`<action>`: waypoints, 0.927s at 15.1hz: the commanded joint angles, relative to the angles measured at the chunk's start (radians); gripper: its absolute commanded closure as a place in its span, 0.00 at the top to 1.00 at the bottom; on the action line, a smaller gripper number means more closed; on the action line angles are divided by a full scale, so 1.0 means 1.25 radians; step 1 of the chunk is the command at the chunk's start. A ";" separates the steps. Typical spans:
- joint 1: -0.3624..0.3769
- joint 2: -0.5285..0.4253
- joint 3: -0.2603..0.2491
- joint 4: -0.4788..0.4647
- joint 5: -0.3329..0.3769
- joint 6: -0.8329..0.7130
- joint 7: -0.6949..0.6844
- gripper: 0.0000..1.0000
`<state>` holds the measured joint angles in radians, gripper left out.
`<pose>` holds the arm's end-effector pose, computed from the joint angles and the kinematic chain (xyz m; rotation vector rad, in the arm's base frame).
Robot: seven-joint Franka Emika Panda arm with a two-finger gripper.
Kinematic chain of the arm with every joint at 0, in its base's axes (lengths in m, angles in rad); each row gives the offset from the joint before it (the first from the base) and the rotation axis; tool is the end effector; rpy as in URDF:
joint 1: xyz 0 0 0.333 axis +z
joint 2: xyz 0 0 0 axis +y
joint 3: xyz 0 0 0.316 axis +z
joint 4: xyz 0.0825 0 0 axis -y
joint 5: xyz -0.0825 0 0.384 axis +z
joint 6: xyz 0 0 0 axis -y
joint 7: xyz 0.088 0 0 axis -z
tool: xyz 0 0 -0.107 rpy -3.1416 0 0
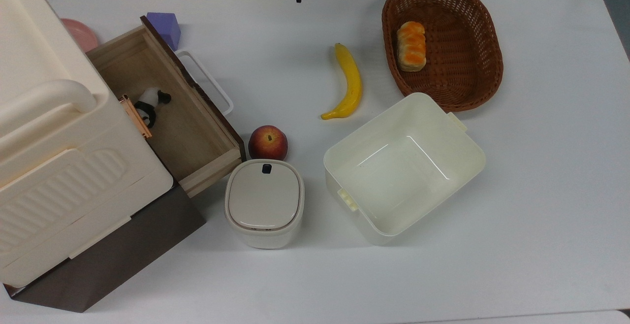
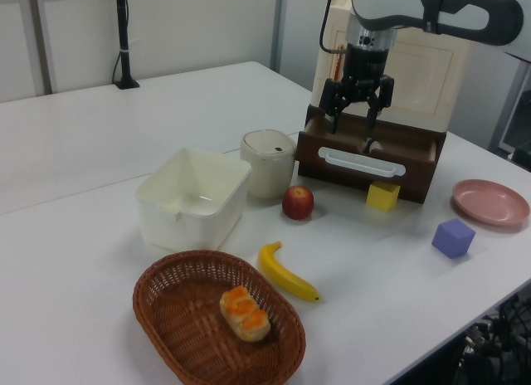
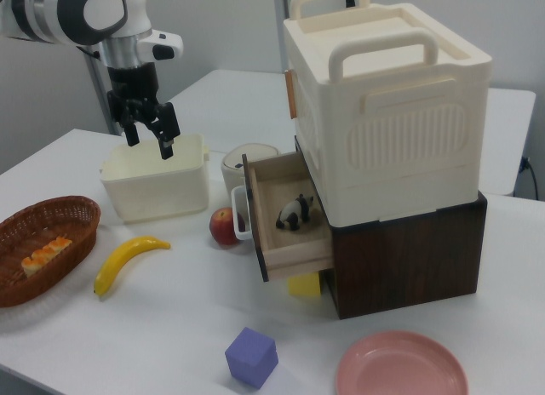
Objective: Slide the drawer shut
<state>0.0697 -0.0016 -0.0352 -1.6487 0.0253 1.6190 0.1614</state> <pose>0.5557 0.0218 0.5927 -3.1124 0.2002 0.0475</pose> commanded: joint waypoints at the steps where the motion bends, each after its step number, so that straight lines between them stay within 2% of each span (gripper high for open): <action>1: 0.001 -0.006 -0.011 0.019 0.010 -0.021 -0.061 1.00; 14: 0.006 -0.005 -0.006 0.016 0.004 -0.021 -0.062 1.00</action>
<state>0.0686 -0.0015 -0.0386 -1.6325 0.0254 1.6190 0.1074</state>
